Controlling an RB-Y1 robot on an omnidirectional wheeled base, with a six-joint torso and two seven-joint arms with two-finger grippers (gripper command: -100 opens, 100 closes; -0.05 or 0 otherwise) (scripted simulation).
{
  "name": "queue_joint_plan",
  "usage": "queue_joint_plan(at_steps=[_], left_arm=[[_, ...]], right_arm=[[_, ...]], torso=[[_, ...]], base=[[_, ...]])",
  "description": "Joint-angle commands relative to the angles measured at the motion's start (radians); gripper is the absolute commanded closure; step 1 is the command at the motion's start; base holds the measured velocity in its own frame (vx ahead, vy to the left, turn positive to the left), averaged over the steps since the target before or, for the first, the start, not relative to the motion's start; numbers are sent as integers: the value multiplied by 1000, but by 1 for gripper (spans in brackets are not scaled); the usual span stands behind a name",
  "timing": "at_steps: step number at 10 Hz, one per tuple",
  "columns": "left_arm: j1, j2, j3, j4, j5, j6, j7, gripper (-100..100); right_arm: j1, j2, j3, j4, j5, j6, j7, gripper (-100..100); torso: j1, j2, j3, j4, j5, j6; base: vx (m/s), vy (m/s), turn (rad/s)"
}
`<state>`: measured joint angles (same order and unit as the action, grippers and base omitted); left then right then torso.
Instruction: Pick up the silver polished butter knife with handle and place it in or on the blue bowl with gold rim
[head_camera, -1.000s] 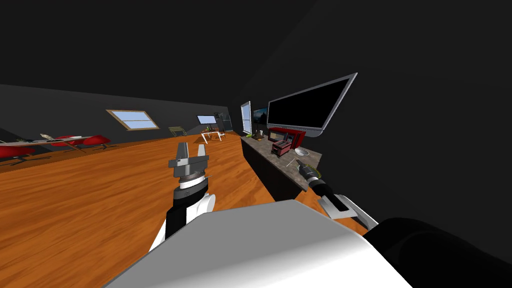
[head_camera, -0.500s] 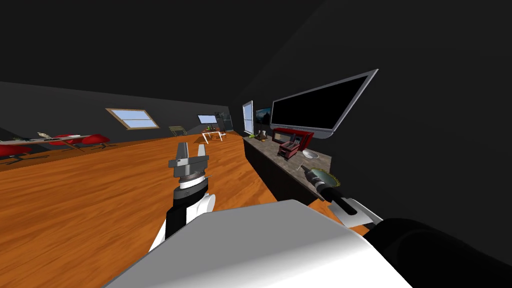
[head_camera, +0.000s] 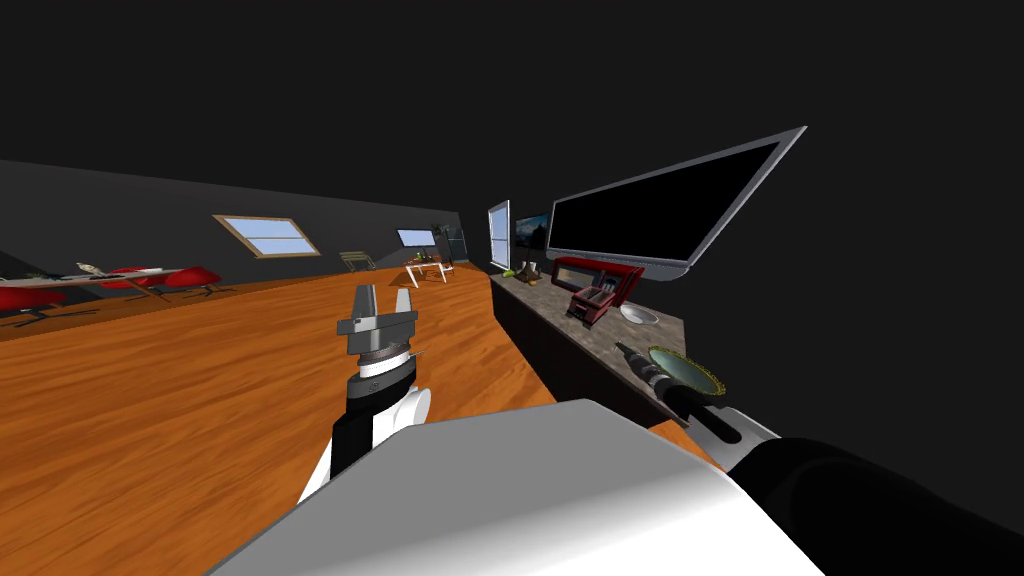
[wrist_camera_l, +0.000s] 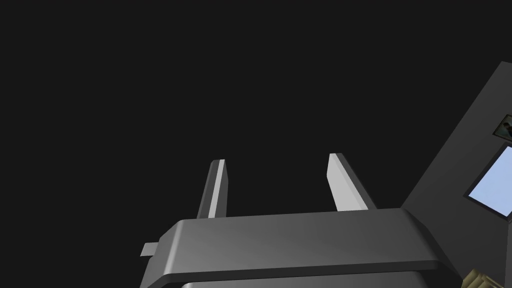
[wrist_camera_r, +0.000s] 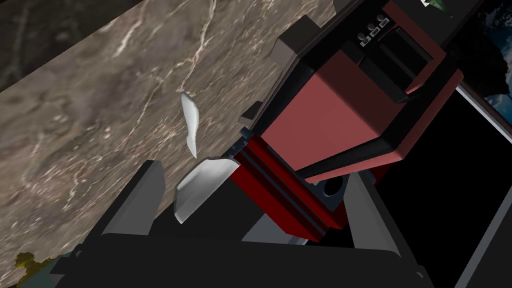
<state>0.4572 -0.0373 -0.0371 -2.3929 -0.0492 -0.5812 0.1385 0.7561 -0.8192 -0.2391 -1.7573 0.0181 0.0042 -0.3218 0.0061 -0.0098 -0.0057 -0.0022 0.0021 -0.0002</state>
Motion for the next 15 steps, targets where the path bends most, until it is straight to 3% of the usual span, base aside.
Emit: queue_joint_plan(at_steps=[1,3,5,7,8,12,13,15], left_arm=[[0,0,0,0,0,0,0,0],[0,0,0,0,0,0,0,0],[0,0,0,0,0,0,0,0],[0,0,0,0,0,0,0,0],[0,0,0,0,0,0,0,0],[0,0,0,0,0,0,0,0],[0,0,0,0,0,0,0,0],[0,0,0,0,0,0,0,0]], right_arm=[[-2,-26,6,28,3,18,-8,-100],[46,-92,11,97,19,60,-31,-100],[46,-105,11,99,19,60,-31,-100],[95,-174,22,165,35,96,-53,-100],[95,-177,22,165,35,96,-53,-100],[187,-288,63,276,61,152,-92,-100],[187,-288,63,276,61,152,-92,-100],[226,-324,91,318,71,171,-109,-100]], torso=[[0,0,0,0,0,0],[-2,0,0,0,-1,0],[-2,-1,-1,-1,0,0],[-6,2,1,0,-1,0],[-5,-2,-1,-1,-1,0],[-6,-5,-3,-1,-1,0],[-7,-5,-3,-1,-2,0],[-9,-2,-1,-1,-2,0]], base=[[117,82,0],[158,112,34],[109,45,-1],[151,42,39],[154,47,11],[197,28,40],[160,2,9],[173,-27,33]])
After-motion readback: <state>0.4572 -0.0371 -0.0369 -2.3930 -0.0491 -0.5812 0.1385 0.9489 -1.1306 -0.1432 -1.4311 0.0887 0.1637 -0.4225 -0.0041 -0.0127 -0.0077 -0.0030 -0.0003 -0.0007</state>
